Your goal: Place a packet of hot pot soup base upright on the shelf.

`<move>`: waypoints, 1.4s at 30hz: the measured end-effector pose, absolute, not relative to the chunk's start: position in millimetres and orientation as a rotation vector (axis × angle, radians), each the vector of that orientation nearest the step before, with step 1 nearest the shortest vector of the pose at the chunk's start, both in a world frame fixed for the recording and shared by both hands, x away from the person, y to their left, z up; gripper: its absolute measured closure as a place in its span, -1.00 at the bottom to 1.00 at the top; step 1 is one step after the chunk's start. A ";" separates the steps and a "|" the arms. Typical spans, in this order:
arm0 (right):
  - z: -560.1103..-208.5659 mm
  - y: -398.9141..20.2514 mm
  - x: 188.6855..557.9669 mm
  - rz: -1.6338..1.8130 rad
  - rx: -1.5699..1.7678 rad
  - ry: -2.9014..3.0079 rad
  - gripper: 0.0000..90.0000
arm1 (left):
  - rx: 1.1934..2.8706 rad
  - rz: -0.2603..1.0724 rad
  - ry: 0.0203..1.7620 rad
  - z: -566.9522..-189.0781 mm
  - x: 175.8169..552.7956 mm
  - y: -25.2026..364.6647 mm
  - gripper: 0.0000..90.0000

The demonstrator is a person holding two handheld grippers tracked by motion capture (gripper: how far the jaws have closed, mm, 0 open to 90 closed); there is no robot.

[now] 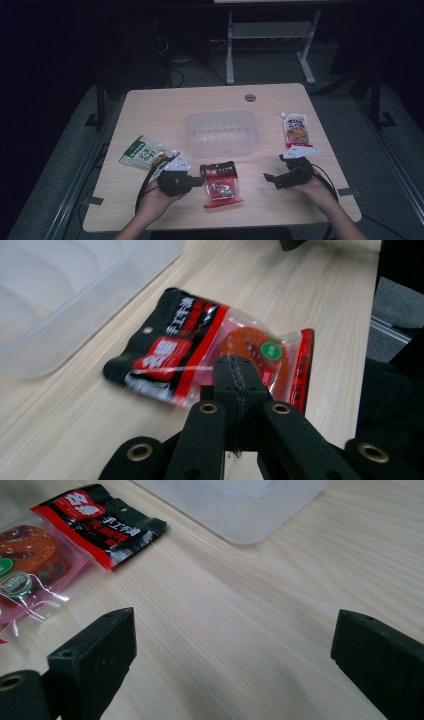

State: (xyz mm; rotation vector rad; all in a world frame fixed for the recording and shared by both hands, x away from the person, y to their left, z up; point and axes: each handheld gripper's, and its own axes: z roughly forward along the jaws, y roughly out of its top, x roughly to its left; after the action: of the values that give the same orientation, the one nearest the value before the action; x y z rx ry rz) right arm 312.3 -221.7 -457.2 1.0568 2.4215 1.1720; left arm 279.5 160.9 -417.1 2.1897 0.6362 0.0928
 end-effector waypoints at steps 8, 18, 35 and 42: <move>-456.2 -220.9 312.1 1.189 1.046 2.423 -0.91 | 2.190 0.087 0.556 -411.1 285.0 123.8 0.99; -455.7 -219.9 312.2 1.193 1.030 2.419 -0.91 | 2.209 0.063 0.478 -416.2 284.7 86.1 0.99; -455.0 -216.9 311.0 1.189 1.025 2.425 -0.90 | 2.341 0.010 0.433 -452.4 277.4 52.5 0.99; -454.7 -218.0 310.9 1.197 1.020 2.422 -0.89 | 2.360 -0.006 0.438 -453.4 274.2 59.9 0.99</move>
State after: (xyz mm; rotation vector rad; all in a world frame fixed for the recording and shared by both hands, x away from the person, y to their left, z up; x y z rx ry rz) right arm 310.9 -218.0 -454.7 1.0200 2.4216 1.1973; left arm 274.2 59.9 -453.4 2.3598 0.4376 -0.0059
